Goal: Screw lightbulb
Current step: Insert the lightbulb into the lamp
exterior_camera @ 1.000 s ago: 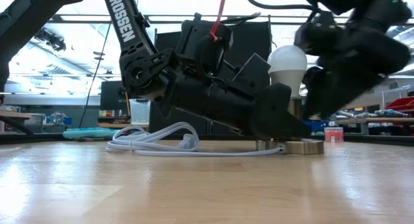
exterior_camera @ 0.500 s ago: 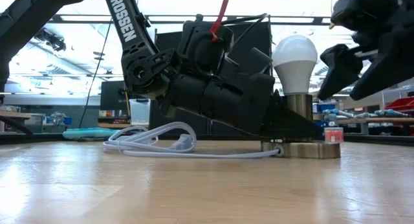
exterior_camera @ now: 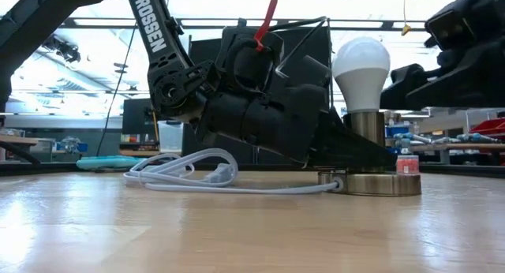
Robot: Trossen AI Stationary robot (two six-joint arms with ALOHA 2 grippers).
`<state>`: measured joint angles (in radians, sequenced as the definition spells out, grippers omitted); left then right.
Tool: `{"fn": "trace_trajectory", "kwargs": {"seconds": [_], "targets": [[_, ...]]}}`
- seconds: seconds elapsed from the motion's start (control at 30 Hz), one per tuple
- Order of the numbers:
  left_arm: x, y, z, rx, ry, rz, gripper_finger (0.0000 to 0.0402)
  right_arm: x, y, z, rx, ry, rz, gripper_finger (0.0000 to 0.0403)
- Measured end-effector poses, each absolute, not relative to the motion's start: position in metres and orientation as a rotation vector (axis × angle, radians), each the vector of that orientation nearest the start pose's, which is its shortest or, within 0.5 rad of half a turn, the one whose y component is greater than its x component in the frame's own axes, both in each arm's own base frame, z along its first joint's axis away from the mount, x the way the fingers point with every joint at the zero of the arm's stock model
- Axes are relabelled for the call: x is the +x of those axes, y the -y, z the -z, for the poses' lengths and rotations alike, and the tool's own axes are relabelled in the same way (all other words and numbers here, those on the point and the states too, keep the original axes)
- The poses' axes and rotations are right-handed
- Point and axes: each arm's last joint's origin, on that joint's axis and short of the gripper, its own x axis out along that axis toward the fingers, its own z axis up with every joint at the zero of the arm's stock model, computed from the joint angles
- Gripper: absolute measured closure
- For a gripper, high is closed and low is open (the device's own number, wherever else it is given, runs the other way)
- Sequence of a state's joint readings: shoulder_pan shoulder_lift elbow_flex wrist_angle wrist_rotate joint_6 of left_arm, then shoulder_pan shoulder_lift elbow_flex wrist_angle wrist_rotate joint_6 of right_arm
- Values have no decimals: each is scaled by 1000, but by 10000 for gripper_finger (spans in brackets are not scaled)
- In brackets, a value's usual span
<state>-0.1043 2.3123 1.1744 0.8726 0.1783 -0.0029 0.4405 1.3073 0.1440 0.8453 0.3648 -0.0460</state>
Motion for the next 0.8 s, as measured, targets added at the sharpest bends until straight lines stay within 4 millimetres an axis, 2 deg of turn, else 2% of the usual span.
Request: {"fn": "trace_trajectory", "kwargs": {"seconds": [0.43,0.8], "targets": [[445,52,-76,-22,-266,297,208,201,-64,-119,-187,-135,-201,56],[445,52,-76,-46,-268,287,208,233,-71,-113,-156,-101,-229,56]]}}
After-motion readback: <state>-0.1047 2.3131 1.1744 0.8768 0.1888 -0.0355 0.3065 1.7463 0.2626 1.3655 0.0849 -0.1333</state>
